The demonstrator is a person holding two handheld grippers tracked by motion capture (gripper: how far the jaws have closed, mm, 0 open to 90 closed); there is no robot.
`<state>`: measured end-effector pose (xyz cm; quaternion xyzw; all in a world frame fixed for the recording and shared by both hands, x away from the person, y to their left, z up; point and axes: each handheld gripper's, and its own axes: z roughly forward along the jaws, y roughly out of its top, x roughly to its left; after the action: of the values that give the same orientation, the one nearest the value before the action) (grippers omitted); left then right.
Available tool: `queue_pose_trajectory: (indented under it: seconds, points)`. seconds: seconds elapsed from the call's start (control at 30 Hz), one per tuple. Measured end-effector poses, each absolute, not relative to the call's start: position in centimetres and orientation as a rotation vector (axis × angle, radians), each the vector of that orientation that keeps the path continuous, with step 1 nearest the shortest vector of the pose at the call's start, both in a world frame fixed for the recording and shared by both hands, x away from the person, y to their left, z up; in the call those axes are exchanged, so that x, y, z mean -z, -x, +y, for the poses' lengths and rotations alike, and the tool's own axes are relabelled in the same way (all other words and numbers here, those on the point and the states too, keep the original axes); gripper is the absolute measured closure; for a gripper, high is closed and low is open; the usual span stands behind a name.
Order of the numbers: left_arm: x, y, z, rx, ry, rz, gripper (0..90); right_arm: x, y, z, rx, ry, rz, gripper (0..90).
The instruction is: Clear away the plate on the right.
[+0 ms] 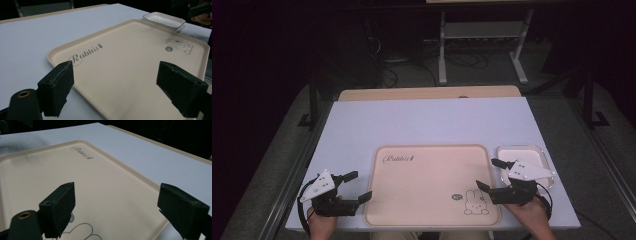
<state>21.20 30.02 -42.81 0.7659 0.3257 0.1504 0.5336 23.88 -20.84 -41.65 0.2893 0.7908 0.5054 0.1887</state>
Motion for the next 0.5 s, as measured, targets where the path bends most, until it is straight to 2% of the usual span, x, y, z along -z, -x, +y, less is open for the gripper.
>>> queue_pose_trajectory:
  seconds: [0.5]
  points:
    - [42.88, -21.17, 30.01, -0.359, -1.834, 0.769, 13.9, 41.59, -23.90, -20.95, -1.429, -0.814, 2.217, 14.0]
